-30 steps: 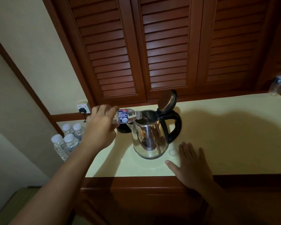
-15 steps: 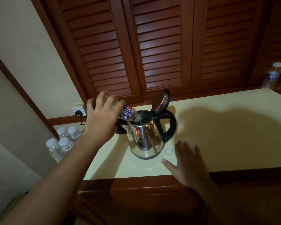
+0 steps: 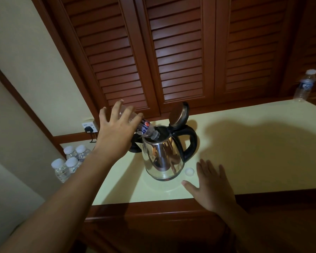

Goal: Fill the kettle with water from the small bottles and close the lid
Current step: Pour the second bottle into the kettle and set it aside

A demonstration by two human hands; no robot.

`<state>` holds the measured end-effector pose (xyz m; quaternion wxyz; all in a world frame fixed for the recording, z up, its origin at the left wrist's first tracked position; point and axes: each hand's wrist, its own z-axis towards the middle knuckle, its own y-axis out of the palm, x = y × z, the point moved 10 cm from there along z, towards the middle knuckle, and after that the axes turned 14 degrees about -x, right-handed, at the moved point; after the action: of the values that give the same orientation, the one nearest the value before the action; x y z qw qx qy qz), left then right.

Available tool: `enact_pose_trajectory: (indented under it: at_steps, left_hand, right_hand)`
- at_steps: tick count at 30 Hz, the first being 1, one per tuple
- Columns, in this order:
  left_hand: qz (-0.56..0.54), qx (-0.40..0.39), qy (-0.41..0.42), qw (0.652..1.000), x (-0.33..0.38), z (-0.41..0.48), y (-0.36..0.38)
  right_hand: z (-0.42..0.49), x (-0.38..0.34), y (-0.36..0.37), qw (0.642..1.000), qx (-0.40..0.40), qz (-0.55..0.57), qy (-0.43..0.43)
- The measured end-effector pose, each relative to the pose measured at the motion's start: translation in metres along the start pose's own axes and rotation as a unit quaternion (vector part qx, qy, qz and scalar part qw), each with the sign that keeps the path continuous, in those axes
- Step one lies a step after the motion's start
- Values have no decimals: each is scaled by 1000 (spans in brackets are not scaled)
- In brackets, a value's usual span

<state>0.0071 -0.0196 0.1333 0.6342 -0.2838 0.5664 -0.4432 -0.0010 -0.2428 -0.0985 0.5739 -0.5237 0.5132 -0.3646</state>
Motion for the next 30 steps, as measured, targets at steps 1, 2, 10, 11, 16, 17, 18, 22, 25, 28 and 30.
enact_pose_trajectory:
  at_steps: [1, 2, 10, 11, 16, 17, 18, 22, 25, 28, 30]
  left_hand:
    - [2, 0, -1, 1000, 0, 0, 1]
    - [4, 1, -3, 1000, 0, 0, 1]
    - [0, 6, -15, 1000, -3, -2, 2]
    - [-3, 3, -20, 1000, -5, -3, 3]
    - [-113, 2, -69, 991, -24, -15, 17]
    - [-159, -14, -85, 983, -27, -20, 27]
    - [-215, -28, -98, 971, -30, -25, 40]
    - [-499, -36, -116, 858, -28, -60, 86]
    - [-641, -24, -118, 758, -2, -95, 94]
    - [-723, -27, -102, 683, 27, -124, 105]
    - [-749, -49, -92, 654, 45, -138, 119]
  right_hand:
    - [0, 0, -1, 1000, 1, 4, -1]
    - [0, 0, -1, 1000, 1, 4, -1]
    - [0, 1, 1, 1000, -4, 2, 2]
    - [1, 1, 0, 1000, -1, 5, 1]
    - [-1, 2, -1, 1000, 2, 22, -4]
    - [0, 2, -2, 999, -1, 43, -5]
    - [2, 4, -3, 997, -9, 76, -4]
    - [13, 11, -18, 988, -5, 152, 17]
    - [14, 8, -19, 991, -9, 130, 21]
    - [14, 7, -15, 995, -8, 98, 28]
    - [14, 7, -17, 995, 5, 100, 21]
